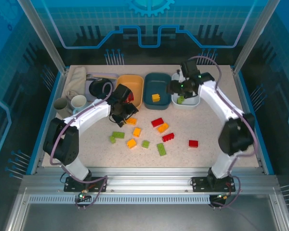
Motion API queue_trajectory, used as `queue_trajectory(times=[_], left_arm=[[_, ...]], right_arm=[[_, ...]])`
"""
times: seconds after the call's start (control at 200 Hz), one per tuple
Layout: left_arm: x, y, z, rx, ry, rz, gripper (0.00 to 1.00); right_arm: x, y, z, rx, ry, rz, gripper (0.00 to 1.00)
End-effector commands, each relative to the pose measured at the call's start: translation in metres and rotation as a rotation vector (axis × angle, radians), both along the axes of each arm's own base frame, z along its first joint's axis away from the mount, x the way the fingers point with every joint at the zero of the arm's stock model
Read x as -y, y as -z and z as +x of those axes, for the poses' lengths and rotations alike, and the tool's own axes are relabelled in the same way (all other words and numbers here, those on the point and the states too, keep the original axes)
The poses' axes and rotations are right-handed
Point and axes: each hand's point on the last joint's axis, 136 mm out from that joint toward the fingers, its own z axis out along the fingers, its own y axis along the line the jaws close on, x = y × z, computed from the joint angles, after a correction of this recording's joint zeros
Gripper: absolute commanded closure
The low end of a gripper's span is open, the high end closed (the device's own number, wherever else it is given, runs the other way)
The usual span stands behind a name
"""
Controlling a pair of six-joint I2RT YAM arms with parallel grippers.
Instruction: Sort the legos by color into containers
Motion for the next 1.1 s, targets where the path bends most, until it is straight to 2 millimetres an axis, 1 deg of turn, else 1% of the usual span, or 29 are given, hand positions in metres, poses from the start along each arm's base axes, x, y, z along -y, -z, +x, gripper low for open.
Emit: queue_trajectory(times=[0.0,0.01,0.02,0.07,0.145,0.205,0.315,0.41,0.555,0.715,0.84,0.885,1.095], left_arm=[[-0.006,0.014,0.011,-0.028,-0.185,-0.019,0.25],[-0.006,0.016,0.011,-0.034,-0.192,-0.018,0.25],[-0.007,0.017,0.012,-0.036,-0.201,-0.019,0.26],[-0.008,0.024,0.012,-0.058,-0.242,-0.016,0.25],[-0.010,0.034,0.011,-0.100,-0.299,-0.007,0.25],[-0.011,0.041,0.011,-0.125,-0.337,-0.004,0.25],[-0.013,0.049,0.014,-0.135,-0.381,0.011,0.25],[-0.014,0.055,0.019,-0.132,-0.406,0.023,0.25],[-0.015,0.066,0.022,-0.153,-0.435,0.040,0.26],[-0.016,0.078,0.022,-0.173,-0.453,0.054,0.30],[-0.016,0.082,0.026,-0.167,-0.454,0.058,0.33],[-0.016,0.084,0.026,-0.172,-0.449,0.061,0.36],[-0.016,0.085,0.022,-0.171,-0.436,0.069,0.56]], right_arm=[[-0.039,-0.020,-0.023,0.180,-0.168,0.049,0.21],[-0.041,-0.018,-0.027,0.181,-0.172,0.058,0.21],[-0.043,-0.021,-0.029,0.191,-0.177,0.069,0.20],[-0.048,-0.017,-0.044,0.189,-0.188,0.112,0.15],[-0.047,-0.014,-0.061,0.193,-0.170,0.152,0.05],[-0.046,-0.012,-0.074,0.195,-0.176,0.168,0.01],[-0.044,-0.013,-0.091,0.183,-0.201,0.186,0.00],[-0.041,-0.011,-0.100,0.158,-0.214,0.177,0.00],[-0.037,-0.007,-0.108,0.137,-0.212,0.173,0.00],[-0.034,-0.007,-0.111,0.128,-0.191,0.179,0.01],[-0.034,-0.005,-0.113,0.120,-0.194,0.182,0.01],[-0.033,-0.004,-0.114,0.116,-0.193,0.181,0.01],[-0.033,-0.001,-0.115,0.103,-0.190,0.177,0.02]])
